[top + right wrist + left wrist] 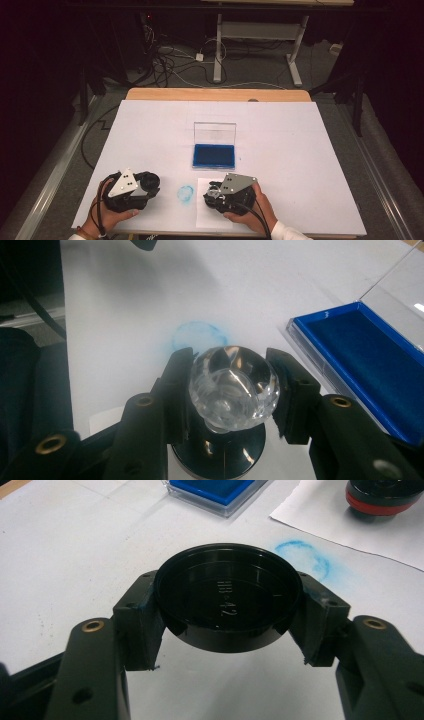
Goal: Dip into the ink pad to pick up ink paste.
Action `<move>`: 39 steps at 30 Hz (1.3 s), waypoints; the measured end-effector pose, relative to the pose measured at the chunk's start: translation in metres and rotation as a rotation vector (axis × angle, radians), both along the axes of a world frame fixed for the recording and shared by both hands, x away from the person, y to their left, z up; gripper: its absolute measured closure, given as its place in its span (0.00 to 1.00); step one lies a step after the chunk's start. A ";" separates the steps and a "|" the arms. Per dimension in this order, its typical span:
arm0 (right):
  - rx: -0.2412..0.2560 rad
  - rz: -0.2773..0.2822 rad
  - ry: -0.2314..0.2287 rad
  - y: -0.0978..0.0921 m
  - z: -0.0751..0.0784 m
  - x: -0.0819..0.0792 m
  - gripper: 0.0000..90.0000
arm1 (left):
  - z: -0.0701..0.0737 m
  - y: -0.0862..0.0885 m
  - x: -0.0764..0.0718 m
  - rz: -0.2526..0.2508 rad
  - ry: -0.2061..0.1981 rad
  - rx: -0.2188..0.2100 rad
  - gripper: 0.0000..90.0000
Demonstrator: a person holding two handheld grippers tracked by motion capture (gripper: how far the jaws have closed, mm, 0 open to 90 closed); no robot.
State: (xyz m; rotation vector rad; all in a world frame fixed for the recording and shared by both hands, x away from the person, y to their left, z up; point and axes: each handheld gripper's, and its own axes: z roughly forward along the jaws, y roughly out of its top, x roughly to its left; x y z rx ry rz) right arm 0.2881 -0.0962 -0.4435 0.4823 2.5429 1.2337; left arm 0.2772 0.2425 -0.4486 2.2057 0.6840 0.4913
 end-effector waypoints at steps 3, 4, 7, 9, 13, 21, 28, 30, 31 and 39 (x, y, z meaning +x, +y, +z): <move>-0.002 -0.001 0.000 0.001 -0.001 0.000 0.63 | 0.000 0.000 0.000 0.000 0.001 0.000 0.41; -0.003 0.000 0.001 0.001 -0.001 -0.001 0.63 | 0.000 0.000 0.000 0.000 0.001 0.000 0.41; -0.009 -0.001 0.002 0.002 -0.002 -0.001 0.63 | 0.000 0.000 0.000 0.000 0.003 0.000 0.41; -0.013 0.002 0.001 0.002 -0.003 -0.001 0.63 | 0.000 0.000 0.000 0.000 0.004 0.002 0.41; -0.024 0.002 0.008 0.003 -0.006 -0.001 0.63 | -0.001 -0.001 0.000 -0.001 0.004 0.007 0.41; -0.029 0.002 0.023 0.002 -0.010 -0.001 0.63 | -0.001 -0.002 0.000 -0.003 0.009 0.009 0.41; -0.030 0.003 0.015 0.000 -0.012 -0.002 0.64 | -0.001 -0.002 0.000 -0.009 0.009 0.010 0.40; -0.037 0.005 0.009 0.001 -0.012 -0.003 0.63 | -0.001 -0.002 0.000 -0.009 0.008 0.010 0.41; -0.039 0.006 0.006 0.001 -0.012 -0.003 0.64 | -0.001 -0.002 -0.001 -0.010 0.008 0.009 0.41; -0.050 0.009 0.008 0.002 -0.012 -0.003 0.64 | -0.001 -0.003 -0.001 -0.014 0.008 0.011 0.41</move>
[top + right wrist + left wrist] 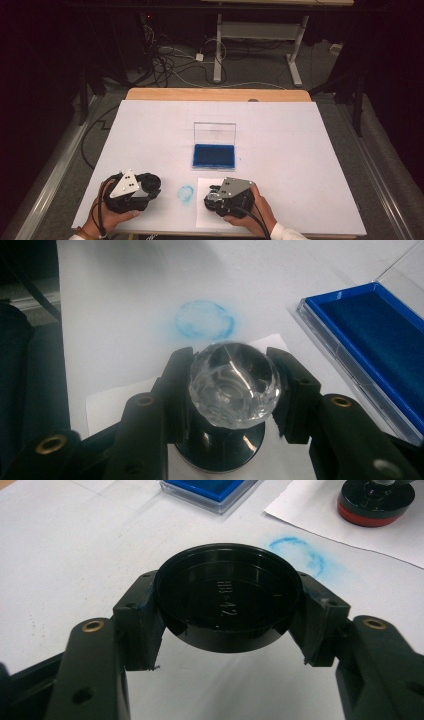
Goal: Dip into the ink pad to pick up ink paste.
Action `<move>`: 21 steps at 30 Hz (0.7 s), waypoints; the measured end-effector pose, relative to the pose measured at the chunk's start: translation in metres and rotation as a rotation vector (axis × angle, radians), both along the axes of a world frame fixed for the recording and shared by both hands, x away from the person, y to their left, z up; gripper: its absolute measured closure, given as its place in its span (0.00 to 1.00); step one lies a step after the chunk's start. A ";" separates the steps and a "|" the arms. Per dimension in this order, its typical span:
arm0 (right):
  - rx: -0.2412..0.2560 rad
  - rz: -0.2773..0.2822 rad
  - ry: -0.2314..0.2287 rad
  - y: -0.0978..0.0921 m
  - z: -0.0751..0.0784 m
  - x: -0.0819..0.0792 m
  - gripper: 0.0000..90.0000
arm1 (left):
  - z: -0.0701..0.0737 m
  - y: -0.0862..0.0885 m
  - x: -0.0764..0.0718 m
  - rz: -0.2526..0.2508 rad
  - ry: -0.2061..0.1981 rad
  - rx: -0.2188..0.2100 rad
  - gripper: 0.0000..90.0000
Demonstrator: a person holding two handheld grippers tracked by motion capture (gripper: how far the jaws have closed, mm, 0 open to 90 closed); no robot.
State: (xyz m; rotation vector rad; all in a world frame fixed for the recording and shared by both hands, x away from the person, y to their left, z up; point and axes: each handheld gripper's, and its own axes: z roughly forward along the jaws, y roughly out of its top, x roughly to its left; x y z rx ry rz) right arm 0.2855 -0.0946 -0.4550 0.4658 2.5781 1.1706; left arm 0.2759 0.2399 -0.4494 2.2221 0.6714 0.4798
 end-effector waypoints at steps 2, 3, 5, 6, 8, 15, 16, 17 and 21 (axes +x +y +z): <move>-0.003 0.000 -0.004 0.000 0.000 0.000 0.64 | 0.000 0.000 0.000 0.001 0.000 -0.001 0.41; -0.001 -0.001 -0.002 0.000 0.000 0.000 0.64 | 0.000 0.000 0.000 0.002 -0.001 -0.001 0.40; -0.004 0.001 -0.003 0.000 0.000 -0.001 0.64 | 0.000 0.000 0.000 0.002 0.001 0.002 0.41; 0.000 -0.002 -0.001 0.000 0.000 -0.001 0.64 | 0.000 0.000 0.000 0.001 0.001 0.002 0.41; -0.004 -0.001 -0.002 0.000 0.000 -0.001 0.64 | 0.000 0.000 0.000 -0.001 0.001 0.001 0.41; 0.002 -0.004 -0.005 0.000 -0.001 -0.001 0.64 | 0.000 0.002 0.001 0.000 0.003 -0.011 0.41; 0.006 -0.006 -0.003 0.000 -0.001 0.000 0.64 | 0.000 0.002 0.002 0.001 0.003 -0.014 0.41; 0.012 -0.008 -0.004 -0.001 -0.002 -0.001 0.63 | 0.000 0.002 0.003 0.001 0.004 -0.015 0.41; 0.021 -0.008 -0.004 -0.002 -0.003 -0.001 0.63 | 0.000 0.003 0.005 0.000 0.007 -0.018 0.41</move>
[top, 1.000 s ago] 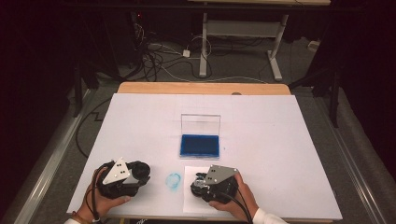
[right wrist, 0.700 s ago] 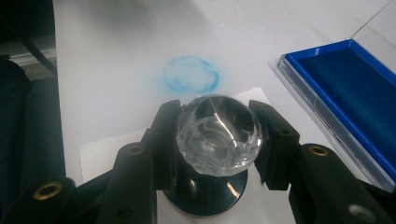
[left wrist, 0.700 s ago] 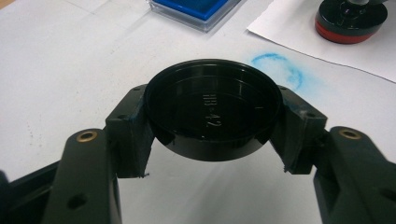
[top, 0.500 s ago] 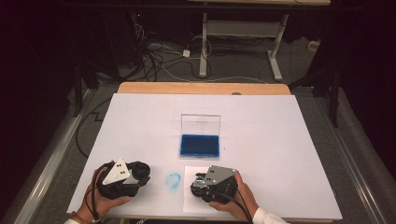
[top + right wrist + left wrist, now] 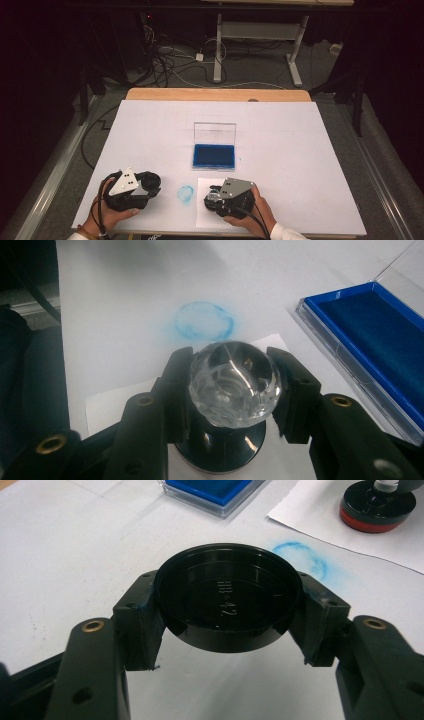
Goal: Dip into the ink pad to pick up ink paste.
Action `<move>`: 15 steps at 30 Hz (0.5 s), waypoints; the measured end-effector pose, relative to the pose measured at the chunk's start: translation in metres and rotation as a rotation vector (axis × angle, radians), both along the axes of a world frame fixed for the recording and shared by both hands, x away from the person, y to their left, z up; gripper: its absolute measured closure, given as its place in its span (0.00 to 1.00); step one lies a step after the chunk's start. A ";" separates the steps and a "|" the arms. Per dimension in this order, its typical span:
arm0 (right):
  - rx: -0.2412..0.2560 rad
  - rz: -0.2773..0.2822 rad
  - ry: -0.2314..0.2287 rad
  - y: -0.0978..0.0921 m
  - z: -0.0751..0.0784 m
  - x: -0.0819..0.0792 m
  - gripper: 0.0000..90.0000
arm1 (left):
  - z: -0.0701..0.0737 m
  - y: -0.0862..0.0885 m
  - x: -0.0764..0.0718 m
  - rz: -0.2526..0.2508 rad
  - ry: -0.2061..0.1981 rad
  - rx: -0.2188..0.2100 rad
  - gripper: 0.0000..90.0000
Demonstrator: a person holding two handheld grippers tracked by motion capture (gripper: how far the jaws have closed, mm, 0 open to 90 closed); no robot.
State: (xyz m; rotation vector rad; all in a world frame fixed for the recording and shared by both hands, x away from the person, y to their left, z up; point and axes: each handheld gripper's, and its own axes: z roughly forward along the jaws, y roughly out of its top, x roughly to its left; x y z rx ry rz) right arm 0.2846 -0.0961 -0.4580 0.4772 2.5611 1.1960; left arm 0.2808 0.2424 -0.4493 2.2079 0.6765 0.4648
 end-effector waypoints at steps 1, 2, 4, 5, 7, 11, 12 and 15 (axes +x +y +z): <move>0.000 0.003 0.001 0.000 0.000 0.000 0.63 | 0.000 0.000 0.000 0.000 0.000 0.000 0.41; 0.001 0.003 0.002 0.000 0.000 0.000 0.63 | 0.000 0.000 0.000 0.000 0.000 -0.002 0.41; 0.003 0.005 0.002 0.000 0.000 0.001 0.63 | 0.000 0.000 0.000 0.002 0.002 -0.006 0.41; 0.004 0.005 0.003 -0.001 0.000 0.001 0.63 | 0.000 0.000 0.000 0.002 0.003 -0.005 0.41; 0.005 0.008 0.003 -0.001 -0.001 0.001 0.63 | 0.000 0.000 -0.001 0.000 0.003 -0.001 0.41; 0.004 0.008 0.001 -0.001 -0.001 0.001 0.63 | 0.000 0.000 0.000 -0.004 0.002 -0.004 0.41; 0.005 0.006 0.003 -0.001 -0.001 0.001 0.63 | 0.000 -0.001 0.000 -0.006 0.002 -0.003 0.41; 0.005 0.008 0.001 -0.001 -0.001 0.001 0.63 | 0.000 -0.001 0.001 -0.006 0.003 -0.006 0.41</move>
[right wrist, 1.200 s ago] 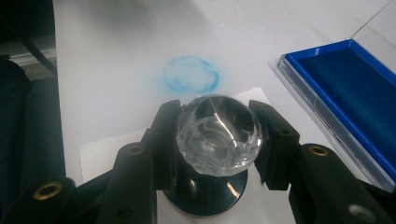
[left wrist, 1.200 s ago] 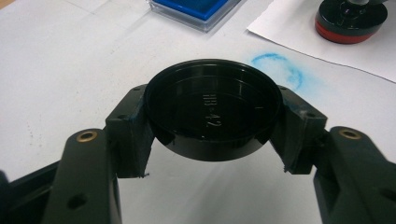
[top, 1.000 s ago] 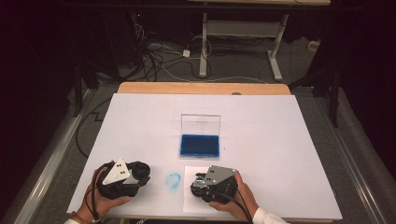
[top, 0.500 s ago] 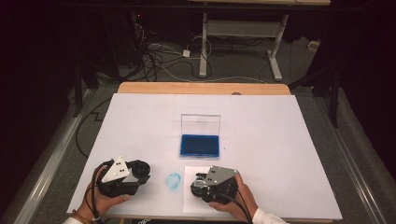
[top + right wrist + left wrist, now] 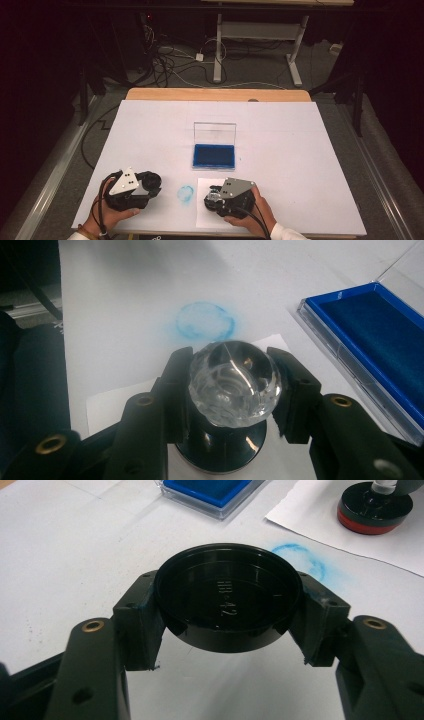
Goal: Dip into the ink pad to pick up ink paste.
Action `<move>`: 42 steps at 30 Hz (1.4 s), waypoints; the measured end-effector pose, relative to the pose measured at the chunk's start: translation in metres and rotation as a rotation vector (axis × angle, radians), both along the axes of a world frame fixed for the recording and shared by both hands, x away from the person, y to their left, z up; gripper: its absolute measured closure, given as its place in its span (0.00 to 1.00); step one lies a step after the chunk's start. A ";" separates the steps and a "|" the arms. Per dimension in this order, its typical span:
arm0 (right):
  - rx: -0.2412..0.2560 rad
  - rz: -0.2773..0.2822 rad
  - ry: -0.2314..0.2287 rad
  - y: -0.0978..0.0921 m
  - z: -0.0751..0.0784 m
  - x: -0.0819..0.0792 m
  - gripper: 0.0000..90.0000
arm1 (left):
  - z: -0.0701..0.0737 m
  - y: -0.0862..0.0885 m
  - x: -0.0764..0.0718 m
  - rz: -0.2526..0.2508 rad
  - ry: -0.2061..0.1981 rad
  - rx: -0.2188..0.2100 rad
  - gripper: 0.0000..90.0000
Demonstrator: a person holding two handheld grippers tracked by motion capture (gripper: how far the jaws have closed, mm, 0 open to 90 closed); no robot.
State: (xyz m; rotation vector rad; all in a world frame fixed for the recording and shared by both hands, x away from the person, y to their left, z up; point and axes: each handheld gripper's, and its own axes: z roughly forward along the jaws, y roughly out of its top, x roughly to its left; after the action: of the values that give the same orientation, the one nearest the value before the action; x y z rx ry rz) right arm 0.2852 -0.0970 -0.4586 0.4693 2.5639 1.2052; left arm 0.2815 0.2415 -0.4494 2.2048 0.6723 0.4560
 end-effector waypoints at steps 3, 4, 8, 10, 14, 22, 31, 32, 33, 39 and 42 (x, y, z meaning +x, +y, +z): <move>0.004 -0.003 0.003 0.000 0.000 0.000 0.63 | 0.000 0.001 -0.001 0.002 0.002 -0.002 0.41; 0.005 -0.003 0.002 0.000 0.000 0.000 0.63 | 0.000 0.001 -0.001 0.003 0.001 0.000 0.41; 0.008 -0.001 -0.004 0.000 -0.001 0.000 0.63 | 0.000 0.002 -0.001 0.008 0.000 -0.006 0.41; 0.012 -0.002 -0.005 0.000 -0.001 0.000 0.63 | 0.000 0.002 0.000 0.007 0.002 -0.009 0.41; 0.006 0.000 -0.006 0.000 0.000 0.000 0.63 | 0.000 0.003 -0.001 0.005 0.002 -0.007 0.41; 0.009 0.000 -0.002 0.000 0.001 0.000 0.63 | 0.001 0.004 -0.001 0.008 -0.004 -0.013 0.40; 0.056 0.008 0.017 0.000 0.010 0.004 0.63 | 0.001 0.005 -0.001 0.011 -0.004 -0.014 0.40; 0.057 0.008 0.014 0.000 0.011 0.004 0.63 | 0.001 0.005 -0.001 0.011 -0.004 -0.014 0.40; 0.059 0.007 0.013 -0.001 0.011 0.005 0.63 | 0.001 0.005 -0.001 0.011 -0.005 -0.014 0.40; 0.061 -0.005 0.012 -0.003 0.015 0.007 0.63 | 0.001 0.005 -0.001 0.011 -0.003 -0.010 0.40; 0.065 -0.006 0.013 -0.004 0.017 0.008 0.63 | 0.001 0.005 -0.002 0.010 -0.002 -0.009 0.40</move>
State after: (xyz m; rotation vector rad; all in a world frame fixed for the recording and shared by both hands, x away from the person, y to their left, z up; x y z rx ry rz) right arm 0.2933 -0.1009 -0.4419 0.4999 2.5386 1.2905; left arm 0.2796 0.2460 -0.4486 2.1931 0.6838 0.4590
